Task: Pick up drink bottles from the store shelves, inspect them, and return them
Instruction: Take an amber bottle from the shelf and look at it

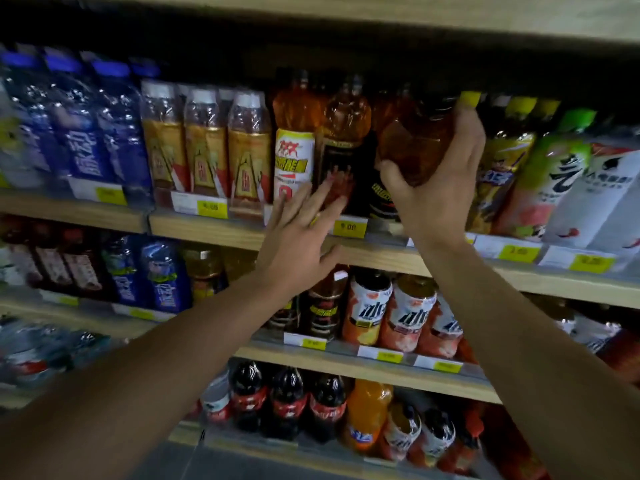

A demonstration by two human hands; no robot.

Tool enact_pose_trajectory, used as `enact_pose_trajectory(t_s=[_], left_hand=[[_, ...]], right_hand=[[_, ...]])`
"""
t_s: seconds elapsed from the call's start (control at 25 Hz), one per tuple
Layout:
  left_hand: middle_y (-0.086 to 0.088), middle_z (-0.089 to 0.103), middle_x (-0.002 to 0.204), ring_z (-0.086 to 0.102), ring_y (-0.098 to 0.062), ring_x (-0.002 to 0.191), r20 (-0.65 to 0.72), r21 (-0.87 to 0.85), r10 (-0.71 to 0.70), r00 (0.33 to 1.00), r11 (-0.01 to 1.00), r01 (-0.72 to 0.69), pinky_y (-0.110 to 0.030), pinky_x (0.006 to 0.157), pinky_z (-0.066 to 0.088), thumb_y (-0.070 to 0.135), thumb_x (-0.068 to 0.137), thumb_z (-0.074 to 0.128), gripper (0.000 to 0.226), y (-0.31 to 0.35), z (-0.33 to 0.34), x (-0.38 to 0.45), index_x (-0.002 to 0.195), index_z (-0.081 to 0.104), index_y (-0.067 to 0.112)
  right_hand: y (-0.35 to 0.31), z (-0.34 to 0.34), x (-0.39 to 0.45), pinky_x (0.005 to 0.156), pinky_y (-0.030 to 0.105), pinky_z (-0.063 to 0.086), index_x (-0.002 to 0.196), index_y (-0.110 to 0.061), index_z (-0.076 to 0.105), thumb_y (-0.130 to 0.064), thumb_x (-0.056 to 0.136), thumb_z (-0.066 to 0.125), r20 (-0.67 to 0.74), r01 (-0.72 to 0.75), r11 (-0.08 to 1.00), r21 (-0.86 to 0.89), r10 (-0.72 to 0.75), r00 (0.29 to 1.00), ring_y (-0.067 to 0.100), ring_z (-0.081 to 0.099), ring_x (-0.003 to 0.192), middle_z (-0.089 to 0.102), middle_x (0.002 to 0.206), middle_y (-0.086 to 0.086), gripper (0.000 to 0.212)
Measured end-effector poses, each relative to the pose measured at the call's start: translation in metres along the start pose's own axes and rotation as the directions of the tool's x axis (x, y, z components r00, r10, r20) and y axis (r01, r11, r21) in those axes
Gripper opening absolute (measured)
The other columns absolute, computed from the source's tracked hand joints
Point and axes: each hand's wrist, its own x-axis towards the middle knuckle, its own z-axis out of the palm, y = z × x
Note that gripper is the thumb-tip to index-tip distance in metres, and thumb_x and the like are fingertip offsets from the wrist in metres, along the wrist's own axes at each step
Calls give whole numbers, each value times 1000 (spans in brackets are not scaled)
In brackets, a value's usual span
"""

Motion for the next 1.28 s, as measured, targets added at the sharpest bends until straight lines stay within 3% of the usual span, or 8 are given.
enact_pose_trajectory(t_s=[0.08, 0.16, 0.28, 0.36, 0.76, 0.96, 1.12, 1.28], left_hand=[[-10, 36, 158, 25, -33, 149, 21, 36, -11, 1000, 999, 10, -60, 119, 22, 47, 92, 51, 62, -1, 17, -14, 147, 43, 20], [-8, 33, 160, 19, -32, 151, 38, 79, -11, 999, 997, 8, -59, 120, 18, 50, 91, 51, 64, -2, 27, -24, 148, 42, 22], [-7, 24, 164, 13, -32, 152, 54, 141, 5, 999, 990, -12, -60, 121, 13, 52, 91, 54, 68, -6, 34, -30, 152, 38, 25], [-7, 24, 164, 13, -33, 152, 46, 156, 16, 999, 988, -23, -61, 120, 14, 52, 91, 55, 68, -7, 35, -32, 152, 38, 25], [-8, 25, 164, 15, -36, 152, 27, 174, -32, 999, 984, 26, -64, 119, 14, 57, 92, 39, 72, -11, 35, -69, 157, 24, 28], [-7, 27, 162, 18, -37, 151, 0, 142, -43, 999, 989, 42, -61, 120, 18, 52, 94, 51, 70, -2, 35, -92, 155, 30, 26], [-11, 31, 161, 23, -36, 150, -25, 59, -70, 997, 996, 72, -61, 119, 21, 57, 92, 40, 70, 8, 47, -119, 153, 36, 23], [-12, 35, 159, 26, -36, 149, -13, 24, -86, 996, 996, 86, -61, 117, 22, 57, 90, 42, 71, 15, 66, -153, 151, 41, 22]], right_hand=[[4, 1, -18, 116, 28, 34, 151, -4, 27, -34, 81, 79, 53, -19, 998, 67, 16, 998, 25, 35, 143, 35, 151, 15, 92], [4, 1, -31, 108, 5, 28, 151, -7, 30, -31, 81, 80, 89, 6, 997, 82, -13, 996, 18, 36, 141, 38, 150, 13, 90], [-9, -1, -30, 96, -6, 23, 149, -11, 36, -29, 79, 80, 79, 99, 993, 69, -105, 991, 4, 36, 131, 42, 147, 12, 85], [-21, -5, -26, 94, -8, 23, 148, -11, 37, -29, 79, 79, 38, 154, 986, 60, -157, 987, -5, 31, 123, 42, 146, 13, 82], [-52, -45, -59, 96, -5, 26, 144, -17, 38, -25, 77, 79, -66, 339, 938, 75, -334, 940, -3, 28, 125, 39, 143, 16, 78], [-59, -71, -97, 100, -3, 25, 143, -6, 40, -25, 78, 80, -54, 325, 943, 70, -322, 945, 1, 31, 126, 42, 142, 18, 79], [-50, -76, -141, 106, 5, 27, 143, -5, 39, -23, 77, 82, -14, 291, 954, 73, -291, 957, 15, 38, 130, 43, 140, 20, 81], [-41, -68, -187, 101, 1, 28, 146, -11, 38, -24, 77, 83, 83, 156, 983, 102, -164, 983, 8, 39, 127, 43, 142, 13, 84]])
